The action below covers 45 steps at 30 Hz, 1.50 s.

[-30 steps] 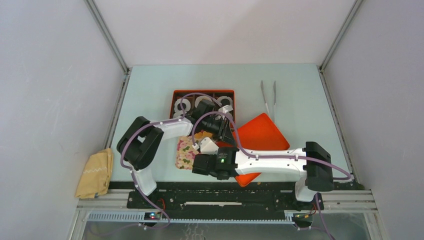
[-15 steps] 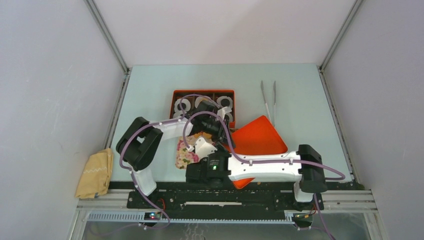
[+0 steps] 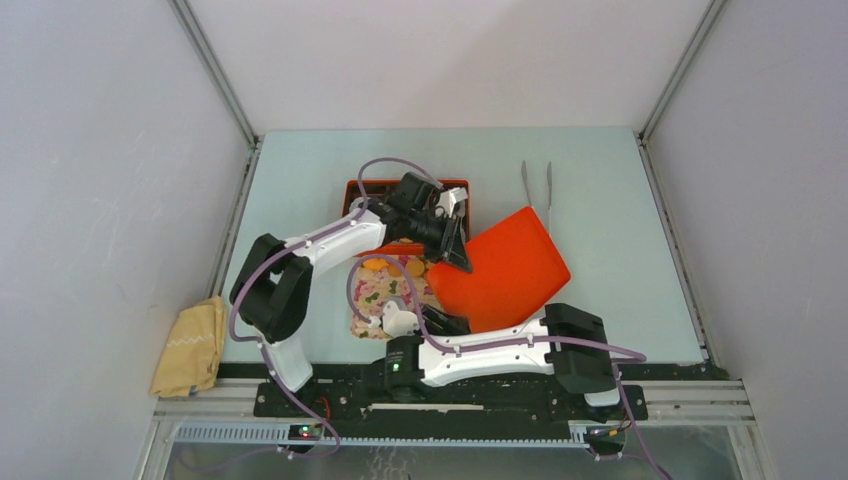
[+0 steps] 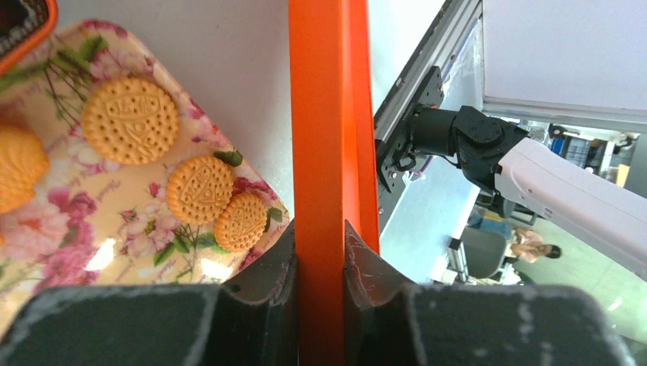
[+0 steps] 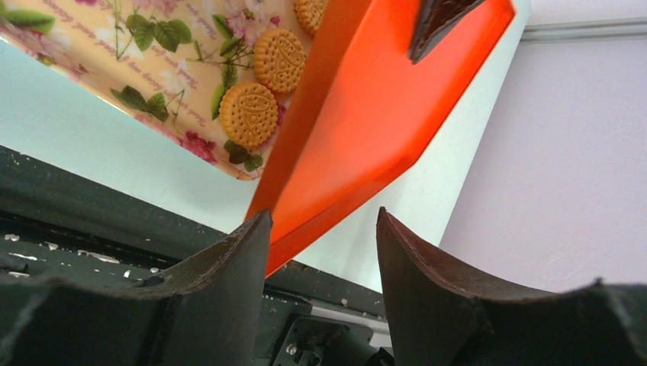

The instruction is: Pack the cookies

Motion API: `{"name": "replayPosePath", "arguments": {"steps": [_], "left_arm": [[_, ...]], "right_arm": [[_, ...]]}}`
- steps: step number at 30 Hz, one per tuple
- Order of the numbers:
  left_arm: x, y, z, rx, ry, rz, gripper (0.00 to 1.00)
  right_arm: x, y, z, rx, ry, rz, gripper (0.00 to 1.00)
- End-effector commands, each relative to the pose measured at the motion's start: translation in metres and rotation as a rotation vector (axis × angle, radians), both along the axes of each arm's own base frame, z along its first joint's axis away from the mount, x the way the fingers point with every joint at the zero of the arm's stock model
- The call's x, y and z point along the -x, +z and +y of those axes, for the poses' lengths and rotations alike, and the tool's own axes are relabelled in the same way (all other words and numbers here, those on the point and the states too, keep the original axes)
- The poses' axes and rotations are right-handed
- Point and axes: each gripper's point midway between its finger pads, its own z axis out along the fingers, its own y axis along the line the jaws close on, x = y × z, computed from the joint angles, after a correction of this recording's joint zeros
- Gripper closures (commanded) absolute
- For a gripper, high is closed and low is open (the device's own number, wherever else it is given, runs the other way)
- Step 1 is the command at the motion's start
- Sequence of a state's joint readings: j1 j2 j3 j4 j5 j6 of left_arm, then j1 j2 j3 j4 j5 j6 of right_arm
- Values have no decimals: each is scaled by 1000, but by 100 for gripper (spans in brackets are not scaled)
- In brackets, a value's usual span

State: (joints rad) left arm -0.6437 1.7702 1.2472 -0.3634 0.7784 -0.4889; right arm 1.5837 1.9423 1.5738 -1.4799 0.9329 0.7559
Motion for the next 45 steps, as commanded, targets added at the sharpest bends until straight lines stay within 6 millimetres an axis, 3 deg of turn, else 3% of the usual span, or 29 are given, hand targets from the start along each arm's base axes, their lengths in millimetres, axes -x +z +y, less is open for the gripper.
{"name": "replayPosePath", "arguments": {"steps": [1, 4, 6, 12, 16, 20, 24, 26, 30, 33, 36, 39, 42, 45], "left_arm": [[-6, 58, -5, 89, -35, -86, 100], [-10, 53, -4, 81, -32, -78, 100], [-12, 48, -2, 78, -25, -59, 100], [-7, 59, 3, 89, -16, -69, 100], [0, 68, 8, 95, -9, -79, 100], [5, 75, 12, 101, 1, -91, 99], [7, 78, 13, 111, -6, -94, 98], [6, 79, 12, 110, -8, -97, 93], [-5, 90, 9, 115, 8, -136, 59], [-28, 113, 8, 136, 52, -196, 37], [-57, 158, 16, 173, 127, -275, 29], [-92, 226, 42, 239, 263, -401, 21], [-106, 293, 76, 296, 401, -543, 15], [-102, 326, 105, 307, 501, -651, 12]], "right_arm": [[-1, 5, 8, -47, -22, -70, 40], [5, 20, 16, -74, -17, -98, 40], [6, 21, 20, -90, -21, -94, 40], [-13, 0, 4, -36, -90, -152, 43], [-28, -8, -11, -22, -143, -193, 51], [-39, -10, -23, -18, -170, -238, 86], [-41, -9, -28, -39, -187, -255, 100], [-41, -6, -28, -56, -188, -259, 100], [-46, 9, -28, -110, -201, -264, 100], [-51, 30, -27, -157, -197, -271, 100], [-57, 55, -28, -211, -198, -273, 100], [-61, 80, -32, -265, -193, -278, 100], [-66, 110, -34, -310, -178, -281, 100], [-74, 152, -32, -428, -162, -252, 100]]}}
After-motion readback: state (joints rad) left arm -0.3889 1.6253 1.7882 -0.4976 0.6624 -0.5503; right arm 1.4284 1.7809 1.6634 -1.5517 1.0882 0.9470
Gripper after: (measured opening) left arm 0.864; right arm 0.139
